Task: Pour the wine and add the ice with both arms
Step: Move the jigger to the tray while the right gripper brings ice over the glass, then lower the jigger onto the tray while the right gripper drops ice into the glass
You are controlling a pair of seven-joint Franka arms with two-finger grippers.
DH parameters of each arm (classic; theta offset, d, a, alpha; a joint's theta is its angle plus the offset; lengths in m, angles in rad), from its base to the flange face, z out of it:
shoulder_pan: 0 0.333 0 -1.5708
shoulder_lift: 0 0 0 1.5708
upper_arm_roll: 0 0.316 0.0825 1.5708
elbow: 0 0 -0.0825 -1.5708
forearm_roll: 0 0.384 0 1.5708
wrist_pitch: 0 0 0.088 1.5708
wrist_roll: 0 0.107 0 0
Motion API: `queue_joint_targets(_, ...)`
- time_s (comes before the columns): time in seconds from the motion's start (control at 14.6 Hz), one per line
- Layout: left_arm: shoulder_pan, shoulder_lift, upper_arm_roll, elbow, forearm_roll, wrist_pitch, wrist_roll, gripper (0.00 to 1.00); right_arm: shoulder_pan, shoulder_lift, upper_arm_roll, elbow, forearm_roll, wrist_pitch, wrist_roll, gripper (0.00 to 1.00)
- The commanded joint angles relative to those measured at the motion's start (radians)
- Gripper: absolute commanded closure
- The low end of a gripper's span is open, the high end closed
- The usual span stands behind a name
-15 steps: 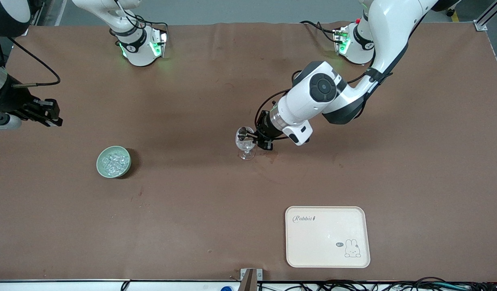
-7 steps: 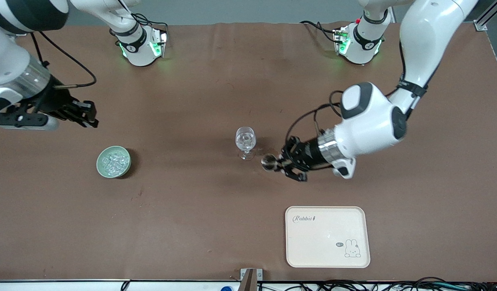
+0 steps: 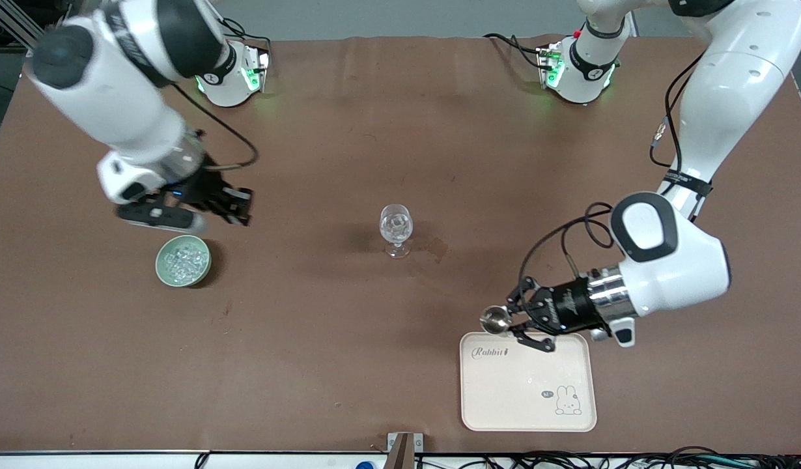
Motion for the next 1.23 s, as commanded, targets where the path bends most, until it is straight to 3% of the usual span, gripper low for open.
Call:
queue_joint_targets(0.0, 0.054, 0.074, -0.015, 0.036, -0.113, -0.008, 0.187, 0.99, 0.084, 0.135, -0.012, 0.12, -0.008, 0.005, 0.101, 0.89)
queue_joint_targets(0.27, 0.087, 0.201, 0.001, 0.106, -0.207, 0.005, 0.313, 0.99, 0.179, 0.217, -0.012, 0.118, -0.01, 0.134, 0.198, 0.89)
queue_joint_targets(0.48, 0.103, 0.279, 0.011, 0.14, -0.256, 0.036, 0.342, 0.99, 0.244, 0.266, -0.012, 0.121, -0.014, 0.154, 0.279, 0.89)
queue_joint_targets(1.16, 0.106, 0.384, 0.075, 0.152, -0.405, 0.053, 0.442, 0.99, 0.318, 0.313, -0.012, 0.124, -0.016, 0.156, 0.381, 0.89)
